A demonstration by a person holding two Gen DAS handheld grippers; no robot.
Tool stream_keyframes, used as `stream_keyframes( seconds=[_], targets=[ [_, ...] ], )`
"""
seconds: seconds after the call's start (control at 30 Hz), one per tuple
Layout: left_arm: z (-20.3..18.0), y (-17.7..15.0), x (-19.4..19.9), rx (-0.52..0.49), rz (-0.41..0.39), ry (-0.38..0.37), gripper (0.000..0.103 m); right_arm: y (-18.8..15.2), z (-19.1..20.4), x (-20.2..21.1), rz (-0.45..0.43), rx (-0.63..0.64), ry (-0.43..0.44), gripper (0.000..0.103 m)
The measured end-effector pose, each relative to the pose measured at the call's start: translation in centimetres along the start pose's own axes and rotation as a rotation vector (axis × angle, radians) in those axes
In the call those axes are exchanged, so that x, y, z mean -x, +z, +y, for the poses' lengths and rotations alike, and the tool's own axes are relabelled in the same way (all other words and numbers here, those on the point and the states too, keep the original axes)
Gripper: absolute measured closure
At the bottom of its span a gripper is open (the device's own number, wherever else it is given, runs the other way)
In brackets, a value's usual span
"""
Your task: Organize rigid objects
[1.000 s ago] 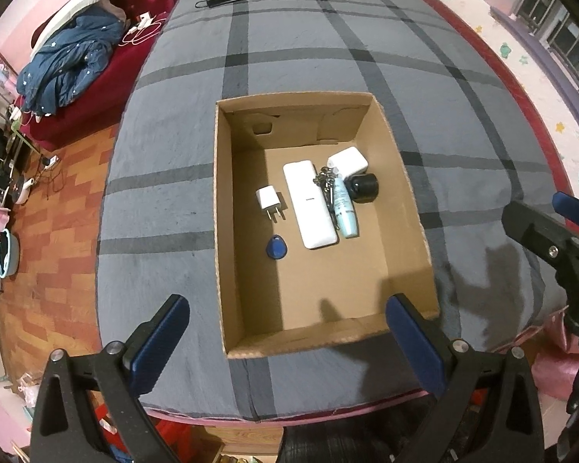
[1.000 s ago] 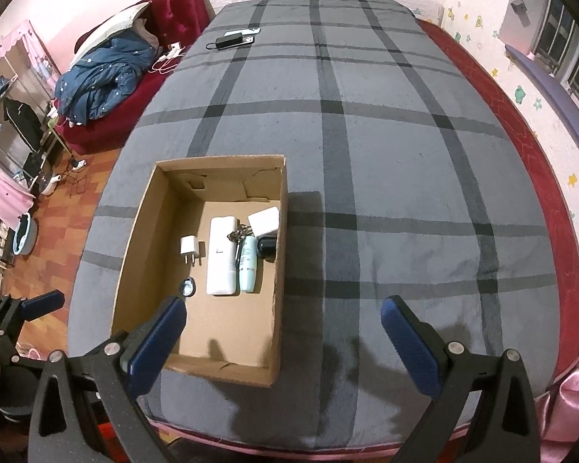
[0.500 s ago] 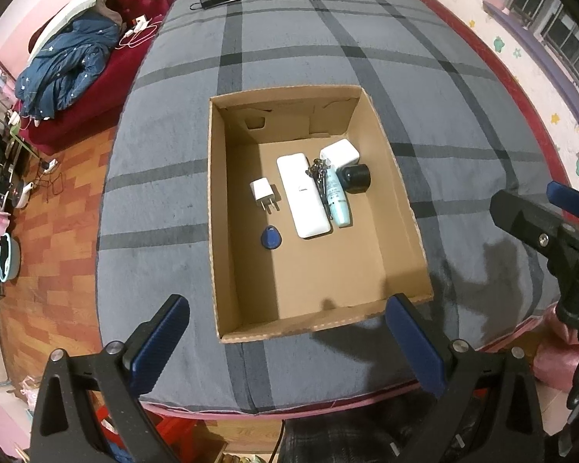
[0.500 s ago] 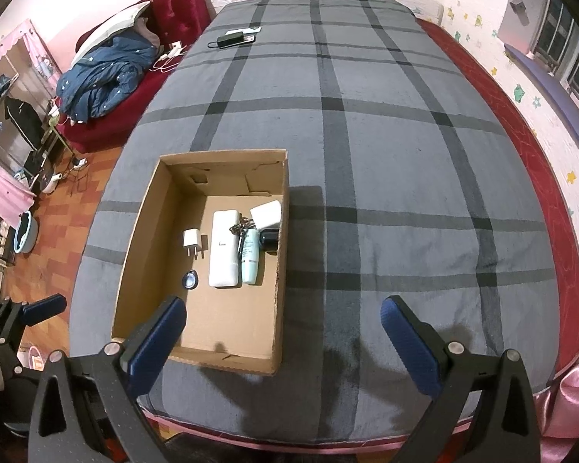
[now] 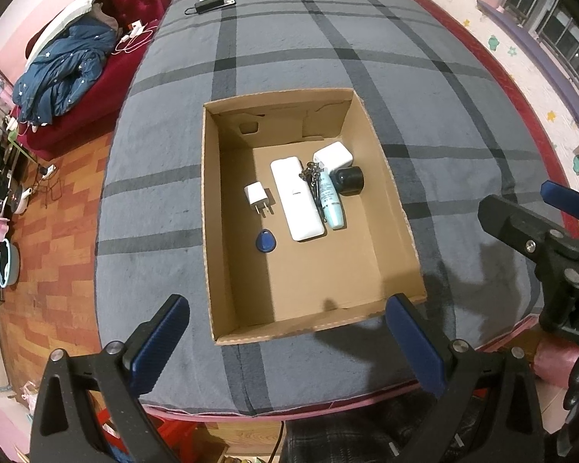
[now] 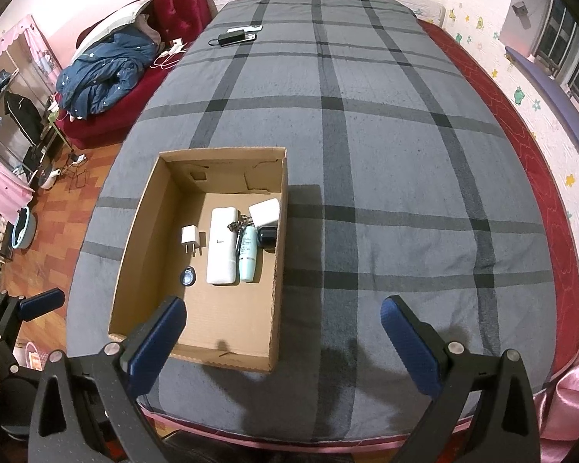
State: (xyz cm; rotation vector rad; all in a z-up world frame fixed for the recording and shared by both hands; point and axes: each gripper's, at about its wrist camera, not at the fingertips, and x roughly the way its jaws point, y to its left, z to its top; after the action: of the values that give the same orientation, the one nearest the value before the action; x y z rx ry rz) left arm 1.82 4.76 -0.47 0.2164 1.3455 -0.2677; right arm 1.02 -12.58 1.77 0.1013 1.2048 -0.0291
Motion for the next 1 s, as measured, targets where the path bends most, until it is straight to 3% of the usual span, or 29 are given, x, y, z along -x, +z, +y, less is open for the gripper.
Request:
stream_keyframes(
  seconds=[1.0],
  targets=[
    [-1.2, 0.5, 0.5, -0.033, -0.020, 0.011, 0.000, -0.1, -0.5, 0.1, -0.002, 0.000, 0.008, 0.000]
  ],
)
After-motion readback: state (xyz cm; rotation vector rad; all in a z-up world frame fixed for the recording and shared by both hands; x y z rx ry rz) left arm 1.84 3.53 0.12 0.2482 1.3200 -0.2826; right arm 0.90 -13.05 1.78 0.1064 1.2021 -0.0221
